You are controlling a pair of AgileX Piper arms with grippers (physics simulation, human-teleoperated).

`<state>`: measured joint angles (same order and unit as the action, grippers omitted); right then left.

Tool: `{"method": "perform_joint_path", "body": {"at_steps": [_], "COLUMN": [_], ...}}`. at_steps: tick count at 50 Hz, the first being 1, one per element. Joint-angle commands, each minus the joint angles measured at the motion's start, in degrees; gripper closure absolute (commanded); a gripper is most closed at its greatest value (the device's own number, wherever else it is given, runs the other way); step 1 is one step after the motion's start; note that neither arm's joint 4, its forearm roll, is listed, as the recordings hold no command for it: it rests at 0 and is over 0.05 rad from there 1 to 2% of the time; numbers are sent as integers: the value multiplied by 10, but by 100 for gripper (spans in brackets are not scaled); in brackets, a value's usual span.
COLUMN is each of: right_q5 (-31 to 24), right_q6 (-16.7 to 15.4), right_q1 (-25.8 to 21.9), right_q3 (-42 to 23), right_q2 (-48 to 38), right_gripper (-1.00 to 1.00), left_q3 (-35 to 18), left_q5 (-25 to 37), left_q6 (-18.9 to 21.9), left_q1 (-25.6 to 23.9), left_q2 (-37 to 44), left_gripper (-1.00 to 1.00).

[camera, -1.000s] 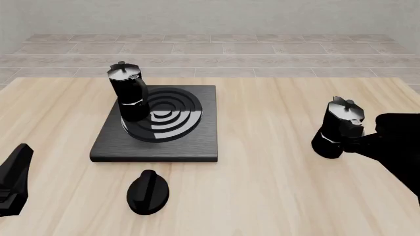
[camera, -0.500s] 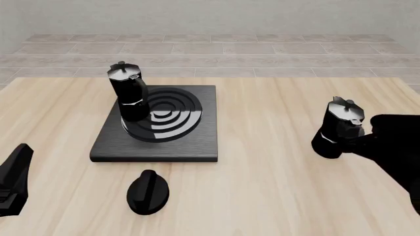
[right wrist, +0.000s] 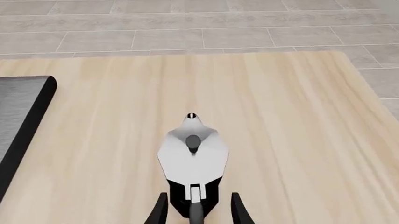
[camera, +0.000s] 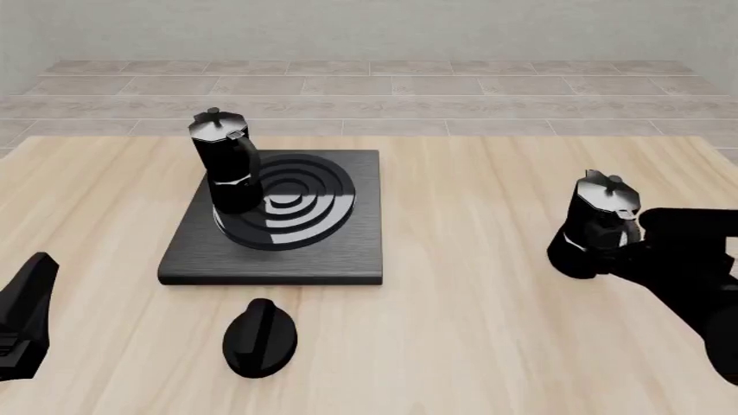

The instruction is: Put both moka pots on the stove.

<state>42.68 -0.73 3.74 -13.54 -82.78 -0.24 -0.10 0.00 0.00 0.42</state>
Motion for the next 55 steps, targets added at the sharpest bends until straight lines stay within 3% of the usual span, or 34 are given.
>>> {"method": "perform_joint_path", "body": {"at_steps": [1,23,28,48,55], "right_q5": [19,28,39,90,130], "right_q6": [-2,-21,-40,-20,-7], "right_q1": [-7,-25,-37,-105,-150], "right_q3": [-5,-18,-32,-91,-107], "right_q2": [-8,44,56,23,3], "right_gripper": [100,100,100,100,100], "left_q3": [0,0,0,0,0], "left_q5": [0,0,0,0,0], "left_q6": [0,0,0,0,0], "left_q1": [0,0,0,0,0], "left_q2": [0,0,0,0,0], "left_gripper": [-100,-100,-100,-100,-100]}}
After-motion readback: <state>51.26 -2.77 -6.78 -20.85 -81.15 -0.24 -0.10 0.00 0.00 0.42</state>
